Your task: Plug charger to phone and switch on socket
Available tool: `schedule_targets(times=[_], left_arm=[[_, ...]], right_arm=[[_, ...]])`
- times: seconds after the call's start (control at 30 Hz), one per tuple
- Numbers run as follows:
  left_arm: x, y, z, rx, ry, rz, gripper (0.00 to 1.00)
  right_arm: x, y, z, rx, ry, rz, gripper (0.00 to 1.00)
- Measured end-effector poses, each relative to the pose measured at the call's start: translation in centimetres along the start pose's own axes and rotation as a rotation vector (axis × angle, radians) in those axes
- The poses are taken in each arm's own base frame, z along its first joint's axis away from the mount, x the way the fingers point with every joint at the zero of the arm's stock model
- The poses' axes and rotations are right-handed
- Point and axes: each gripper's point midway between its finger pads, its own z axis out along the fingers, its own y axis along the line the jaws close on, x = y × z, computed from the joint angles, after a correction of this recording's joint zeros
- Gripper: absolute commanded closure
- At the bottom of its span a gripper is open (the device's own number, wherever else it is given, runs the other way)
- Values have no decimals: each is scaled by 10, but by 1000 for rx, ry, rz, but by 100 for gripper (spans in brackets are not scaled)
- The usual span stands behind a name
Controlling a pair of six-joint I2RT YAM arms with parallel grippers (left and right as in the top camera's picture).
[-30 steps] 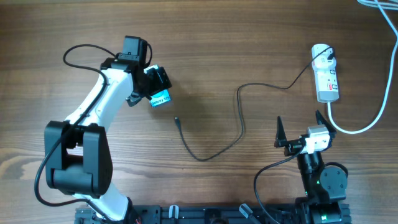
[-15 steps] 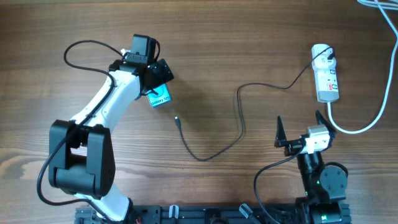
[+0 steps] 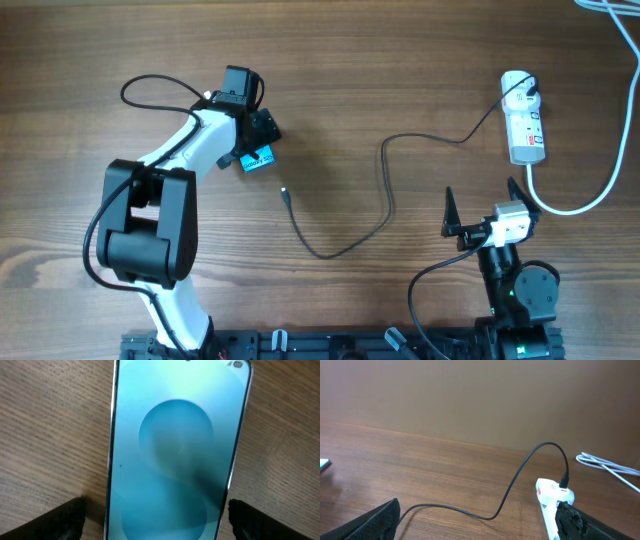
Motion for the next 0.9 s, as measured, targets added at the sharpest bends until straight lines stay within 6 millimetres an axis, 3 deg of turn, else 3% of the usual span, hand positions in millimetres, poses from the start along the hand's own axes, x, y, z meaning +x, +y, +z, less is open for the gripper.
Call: schedule_targets(times=[0.23,0.5,0.77,0.87,0.9], left_arm=[[7,6,-1,-24,30,9,13],[9,5,-1,-18,41,28,20],[35,19,-6,-67,160,39,27],[46,19,-9,-57,215,60,25],[50,20,-10,-53,236,68,18]], right_arm=[[0,0,0,0,0,0,0],[0,0,0,0,0,0,0],[0,0,0,0,0,0,0],[0,0,0,0,0,0,0],[0,0,0,0,0,0,0]])
